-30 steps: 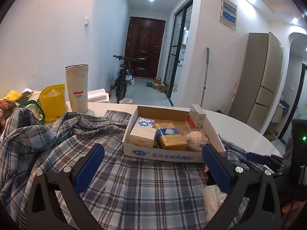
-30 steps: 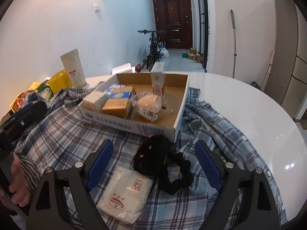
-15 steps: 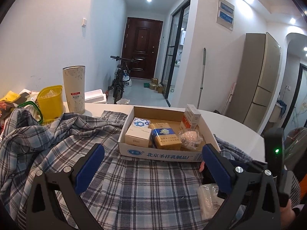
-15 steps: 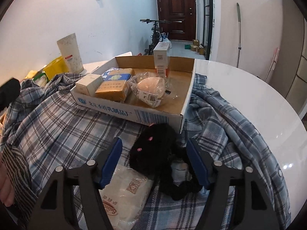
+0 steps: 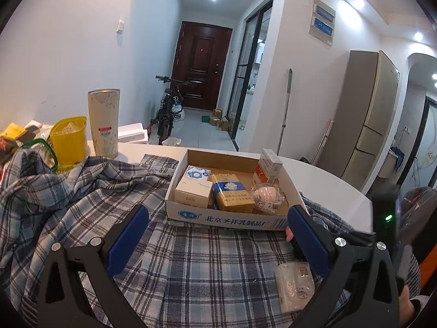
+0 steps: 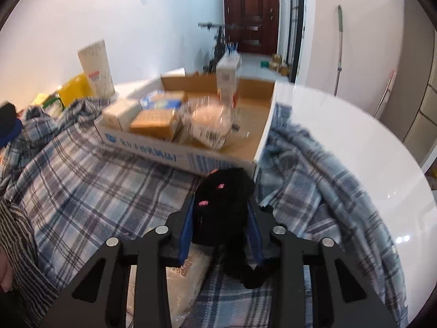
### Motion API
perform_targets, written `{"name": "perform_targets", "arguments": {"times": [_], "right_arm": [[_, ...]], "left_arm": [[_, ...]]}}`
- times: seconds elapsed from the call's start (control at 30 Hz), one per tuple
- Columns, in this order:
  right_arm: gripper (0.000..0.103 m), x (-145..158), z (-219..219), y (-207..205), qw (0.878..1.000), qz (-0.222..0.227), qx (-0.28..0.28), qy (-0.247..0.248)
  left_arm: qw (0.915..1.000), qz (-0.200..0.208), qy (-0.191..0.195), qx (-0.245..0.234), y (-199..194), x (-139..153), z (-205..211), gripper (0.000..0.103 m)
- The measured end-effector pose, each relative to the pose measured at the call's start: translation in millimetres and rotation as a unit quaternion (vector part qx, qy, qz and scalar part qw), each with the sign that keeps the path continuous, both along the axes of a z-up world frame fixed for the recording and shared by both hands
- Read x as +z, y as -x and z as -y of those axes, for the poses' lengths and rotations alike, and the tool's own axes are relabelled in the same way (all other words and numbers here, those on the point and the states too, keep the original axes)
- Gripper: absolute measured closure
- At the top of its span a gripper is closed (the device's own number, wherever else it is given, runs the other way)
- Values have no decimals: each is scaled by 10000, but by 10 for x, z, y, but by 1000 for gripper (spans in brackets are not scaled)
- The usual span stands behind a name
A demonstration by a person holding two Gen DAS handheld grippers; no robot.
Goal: Organize objects
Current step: 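Grasp the black fabric hair tie with the right gripper, then grasp the white paper bag with the left gripper while the right gripper holds the hair tie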
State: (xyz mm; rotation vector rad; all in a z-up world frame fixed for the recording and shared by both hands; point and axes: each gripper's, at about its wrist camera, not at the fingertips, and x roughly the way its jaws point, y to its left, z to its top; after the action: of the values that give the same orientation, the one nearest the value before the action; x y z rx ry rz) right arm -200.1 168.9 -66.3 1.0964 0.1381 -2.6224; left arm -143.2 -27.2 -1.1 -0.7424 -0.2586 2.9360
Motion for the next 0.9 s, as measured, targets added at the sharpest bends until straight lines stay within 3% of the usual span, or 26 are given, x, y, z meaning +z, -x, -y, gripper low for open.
{"name": "perform_targets", "arguments": {"times": [0.13,0.27,0.43,0.63,0.77,0.9], "right_arm": [[69,246,-145,-143,9976,-601,-175,300],[69,501,-343,-313,9876,-1355,-588,525],[69,756,-558,-511,9716,-2042,-903,778],[69,843,-666,-513,9691,-2057,-1056,861],[69,838,-743,-491,9692,-1951,-1121,998],[69,832,-799,-497,9687,-1914,-1157,1081]], "left_arm": [[9999,41,62,-75,-14,36,-86,0],[9976,557,-155,-376,76,7,-204,0],[9900,1252,227,-601,226,-139,-524,0],[9692,2249,351,-939,425,-478,-876,1],[9573,2604,383,-1193,484,-636,-1110,14],[9507,2771,553,-1274,527,-761,-1281,16]]}}
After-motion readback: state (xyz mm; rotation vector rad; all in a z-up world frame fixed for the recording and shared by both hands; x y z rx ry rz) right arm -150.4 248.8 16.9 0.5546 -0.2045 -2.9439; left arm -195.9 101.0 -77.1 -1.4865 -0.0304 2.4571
